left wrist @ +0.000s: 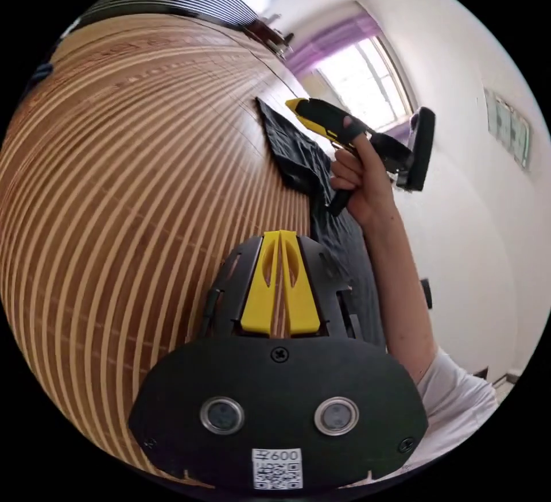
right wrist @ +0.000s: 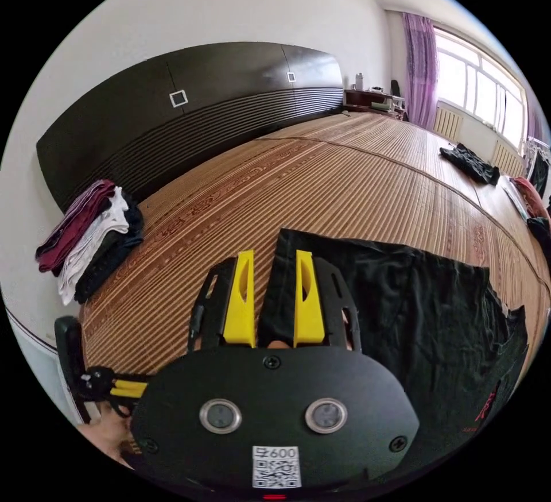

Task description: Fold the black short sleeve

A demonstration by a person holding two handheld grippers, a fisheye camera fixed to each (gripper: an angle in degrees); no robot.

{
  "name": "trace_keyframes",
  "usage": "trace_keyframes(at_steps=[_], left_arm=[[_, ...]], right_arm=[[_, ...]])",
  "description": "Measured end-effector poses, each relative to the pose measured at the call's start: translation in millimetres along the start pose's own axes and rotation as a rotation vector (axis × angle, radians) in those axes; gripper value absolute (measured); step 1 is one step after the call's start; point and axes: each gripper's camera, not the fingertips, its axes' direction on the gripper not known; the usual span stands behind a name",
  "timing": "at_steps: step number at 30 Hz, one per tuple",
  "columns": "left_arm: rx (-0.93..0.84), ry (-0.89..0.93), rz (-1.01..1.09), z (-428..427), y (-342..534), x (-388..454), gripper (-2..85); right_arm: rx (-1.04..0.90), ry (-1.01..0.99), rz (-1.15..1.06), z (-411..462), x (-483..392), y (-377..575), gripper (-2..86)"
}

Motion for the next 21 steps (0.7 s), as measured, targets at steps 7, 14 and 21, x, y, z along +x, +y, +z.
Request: trace_keyframes(at_steps=[7, 14, 21], left_arm=[[-0.119, -0.108, 0.184, -17.7, -45.3, 141.3, 0.5], [-0.123, -0.021, 0.140, -54.9, -68.1, 213.9, 0.4], [-0.123, -0.030, 0.141, -80.5, -75.3, 287.9, 0.3]], right_arm=[[-0.246, 0.202, -0.027, 128.8, 20.8, -68.5, 8.8], [-0.194, 0.305, -0.110, 150.9, 43.5, -81.1, 1.3], [-0.006, 0.186, -0.083, 85.7, 82.0, -82.0, -0.8]])
